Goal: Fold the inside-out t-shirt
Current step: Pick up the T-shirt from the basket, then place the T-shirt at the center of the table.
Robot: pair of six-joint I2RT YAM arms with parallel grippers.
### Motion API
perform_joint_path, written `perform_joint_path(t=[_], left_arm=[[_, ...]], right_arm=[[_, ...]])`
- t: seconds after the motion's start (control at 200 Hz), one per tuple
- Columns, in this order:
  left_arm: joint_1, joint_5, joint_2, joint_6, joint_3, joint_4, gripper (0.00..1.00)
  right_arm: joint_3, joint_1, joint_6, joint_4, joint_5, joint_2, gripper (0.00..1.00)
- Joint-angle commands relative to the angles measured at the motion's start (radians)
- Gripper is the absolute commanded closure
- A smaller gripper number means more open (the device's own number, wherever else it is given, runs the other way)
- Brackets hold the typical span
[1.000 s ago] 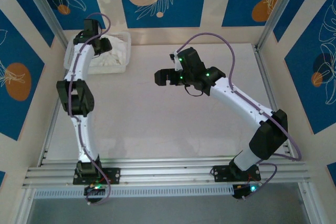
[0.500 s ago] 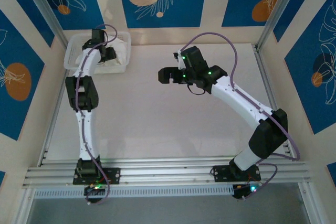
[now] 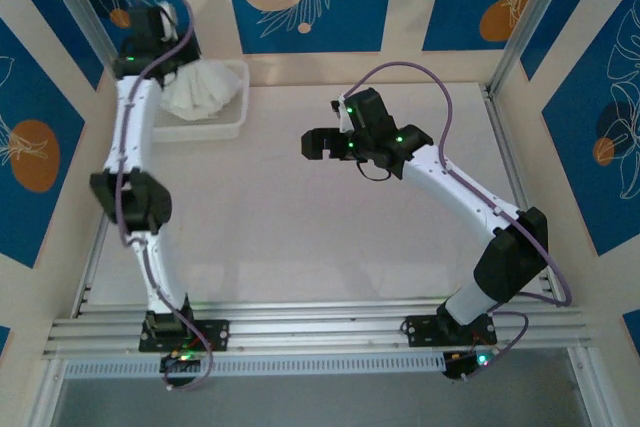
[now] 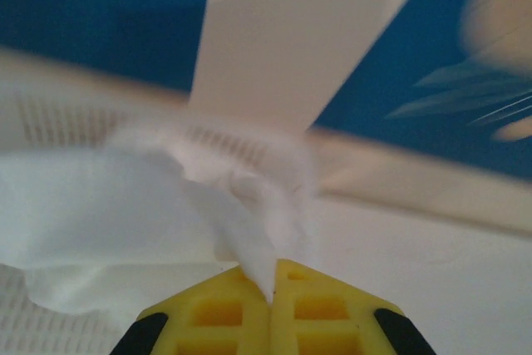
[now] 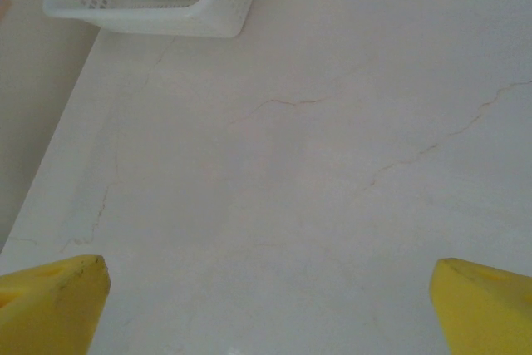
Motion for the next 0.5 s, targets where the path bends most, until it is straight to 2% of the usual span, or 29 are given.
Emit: perform_joint_path(t=[0.0, 0.135, 0.235, 0.32, 0.49], left_arm=[[-0.035, 0.128, -0.227, -0.023, 0.067, 0.083, 1.00], [-0.104, 0.176, -0.388, -0.007, -0.040, 0.104, 1.00], [-0.126, 0.196, -0.506, -0.056, -0.258, 0.200, 1.00], [-0.148, 0.167, -0.584, -0.084, -0.463, 0.274, 1.00], [-0.204, 0.191, -0.617, -0.152, -0.792, 0.367, 1.00]], right_arm=[[-0.004, 0.013, 0.028, 0.034, -0.003, -0.045, 0.01], [-0.042, 0.014, 0.048, 0.067, 0.019, -0.075, 0.01], [-0.067, 0.010, 0.071, 0.081, 0.048, -0.098, 0.01], [-0.105, -0.009, 0.111, 0.097, 0.056, -0.122, 0.01], [-0.197, -0.096, 0.223, 0.114, 0.002, -0.170, 0.01]])
